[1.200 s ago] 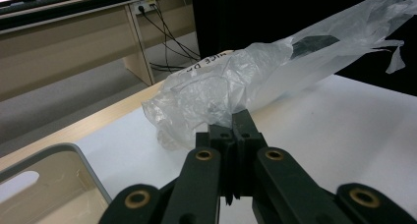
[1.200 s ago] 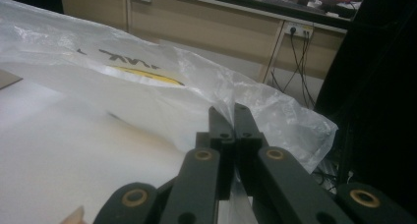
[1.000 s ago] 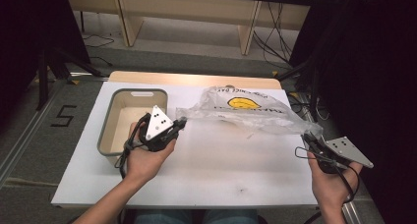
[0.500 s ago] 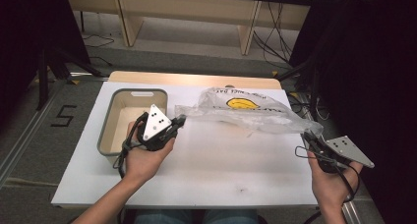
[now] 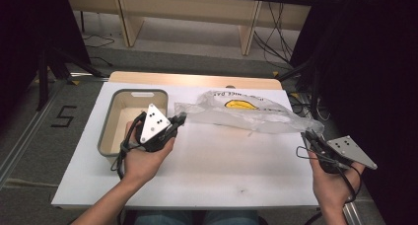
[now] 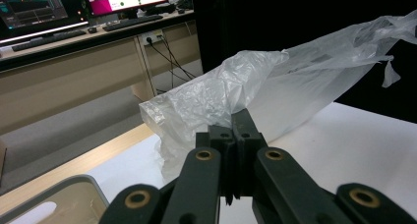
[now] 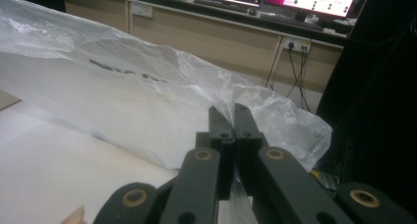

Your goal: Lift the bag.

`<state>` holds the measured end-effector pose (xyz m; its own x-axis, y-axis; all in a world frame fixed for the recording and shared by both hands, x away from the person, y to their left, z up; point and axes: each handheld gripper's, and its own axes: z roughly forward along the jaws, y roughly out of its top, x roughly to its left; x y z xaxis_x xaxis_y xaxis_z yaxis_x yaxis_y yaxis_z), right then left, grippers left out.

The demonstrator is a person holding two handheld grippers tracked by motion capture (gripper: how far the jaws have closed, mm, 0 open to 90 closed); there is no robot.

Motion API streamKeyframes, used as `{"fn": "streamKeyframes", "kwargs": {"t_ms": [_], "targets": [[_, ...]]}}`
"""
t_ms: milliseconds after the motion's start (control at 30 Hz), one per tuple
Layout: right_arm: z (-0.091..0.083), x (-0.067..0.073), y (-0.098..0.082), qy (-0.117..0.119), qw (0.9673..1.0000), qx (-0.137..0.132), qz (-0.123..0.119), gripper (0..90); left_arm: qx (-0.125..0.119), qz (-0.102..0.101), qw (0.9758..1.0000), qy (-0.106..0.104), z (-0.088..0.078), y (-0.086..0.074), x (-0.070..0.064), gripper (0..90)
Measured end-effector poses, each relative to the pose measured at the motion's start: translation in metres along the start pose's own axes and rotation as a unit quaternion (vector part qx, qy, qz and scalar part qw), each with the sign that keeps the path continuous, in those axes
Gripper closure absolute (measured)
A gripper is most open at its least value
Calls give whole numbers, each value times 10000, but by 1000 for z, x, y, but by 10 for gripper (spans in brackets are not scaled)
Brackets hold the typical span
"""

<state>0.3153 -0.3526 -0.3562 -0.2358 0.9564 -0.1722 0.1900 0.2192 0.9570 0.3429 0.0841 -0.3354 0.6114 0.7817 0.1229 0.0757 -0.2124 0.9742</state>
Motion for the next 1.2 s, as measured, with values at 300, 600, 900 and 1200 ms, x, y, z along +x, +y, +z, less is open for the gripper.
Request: {"fn": "streamKeyframes", "kwargs": {"t_ms": [300,600,900,1200], "targets": [[-1,2,6,32,9999,-105,-7,900,-127,17,9999,28,-5,7,1,894],[-3,3,11,52,9998,-192,23,900,-302,46,9995,52,-11,14,1,894],[-2,4,13,76,9997,-236,50,900,-341,18,9994,83,-11,15,4,894],[-3,4,17,55,9995,-309,59,900,-433,14,9990,111,-16,19,5,894]]}}
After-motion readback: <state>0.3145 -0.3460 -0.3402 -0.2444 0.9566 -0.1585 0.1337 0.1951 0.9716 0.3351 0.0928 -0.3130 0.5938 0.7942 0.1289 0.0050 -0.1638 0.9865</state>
